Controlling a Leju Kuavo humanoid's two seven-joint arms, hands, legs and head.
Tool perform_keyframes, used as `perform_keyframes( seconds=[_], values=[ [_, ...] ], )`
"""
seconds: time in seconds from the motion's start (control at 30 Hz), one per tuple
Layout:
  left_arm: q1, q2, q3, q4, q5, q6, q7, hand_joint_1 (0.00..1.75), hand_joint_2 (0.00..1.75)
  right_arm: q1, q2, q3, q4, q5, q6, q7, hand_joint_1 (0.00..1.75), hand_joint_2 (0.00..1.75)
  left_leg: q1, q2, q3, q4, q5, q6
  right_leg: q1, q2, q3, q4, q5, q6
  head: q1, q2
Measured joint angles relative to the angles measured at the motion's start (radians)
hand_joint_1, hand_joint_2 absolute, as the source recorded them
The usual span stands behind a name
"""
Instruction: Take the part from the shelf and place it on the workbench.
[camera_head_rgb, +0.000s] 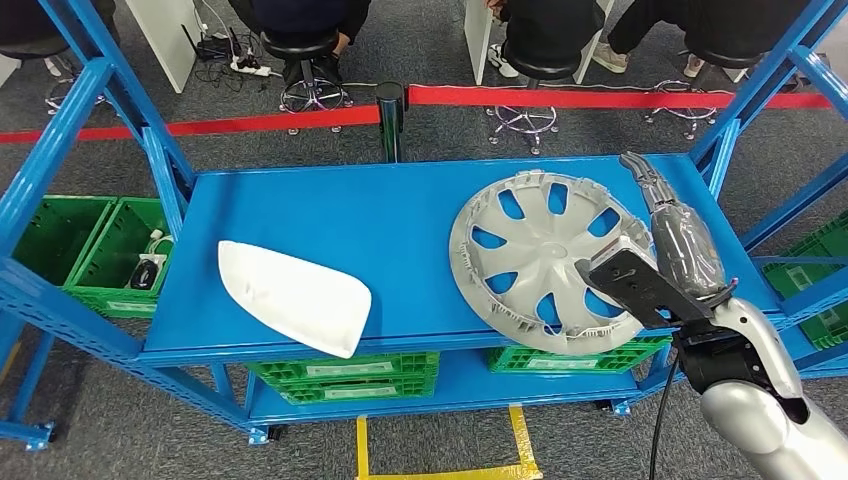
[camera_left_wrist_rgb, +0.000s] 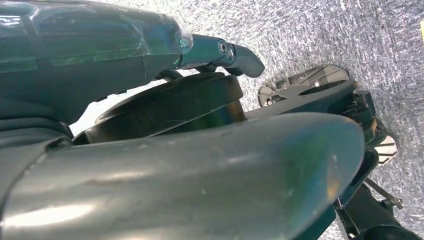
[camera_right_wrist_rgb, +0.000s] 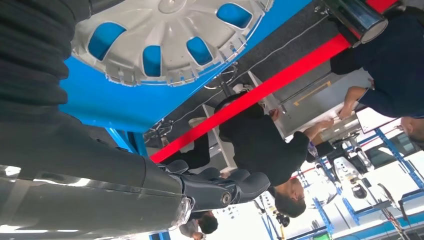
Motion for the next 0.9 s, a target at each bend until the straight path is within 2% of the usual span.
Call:
perform_keyframes(
  seconds=[0.3,0.5,0.67,0.8,0.9],
  values=[
    [0.0,-0.002,0.0,0.0,0.0,0.001,0.004,0.0,0.0,0.0,0.0,0.0,0.0,-0.001,0.009,0.0,0.0,1.75,0.0,0.0,0.003,0.0,0.001,-0.001,0.0,0.0,0.005,-0.003,0.001,-0.001,0.001,0.0],
    [0.0,-0.002,0.0,0.0,-0.004,-0.008,-0.022,0.0,0.0,0.0,0.0,0.0,0.0,-0.006,0.026,0.002,0.0,1.75,0.0,-0.001,0.005,0.0,0.001,-0.001,0.0,0.0,0.009,-0.005,0.001,-0.001,0.001,0.0],
    [0.0,-0.002,0.0,0.0,-0.003,-0.011,-0.025,0.0,0.0,-0.007,-0.01,0.012,0.0,-0.005,0.135,0.058,0.0,1.75,0.0,-0.001,0.005,-0.001,0.001,-0.001,0.0,0.0,0.011,-0.006,0.001,-0.001,0.001,0.0],
    [0.0,-0.002,0.0,0.0,-0.003,-0.012,-0.019,0.0,0.0,-0.026,-0.024,0.041,0.005,0.076,0.29,0.155,0.0,1.75,0.0,0.0,0.006,-0.001,0.0,-0.001,0.0,0.0,0.012,-0.006,0.001,-0.001,0.001,0.0],
    [0.0,-0.002,0.0,0.0,-0.003,-0.013,-0.015,0.0,0.0,-0.034,-0.032,0.069,0.014,0.116,0.367,0.185,0.0,1.75,0.0,0.001,0.006,-0.001,0.0,-0.001,0.0,0.0,0.012,-0.006,0.001,-0.001,0.002,0.0]
  ],
)
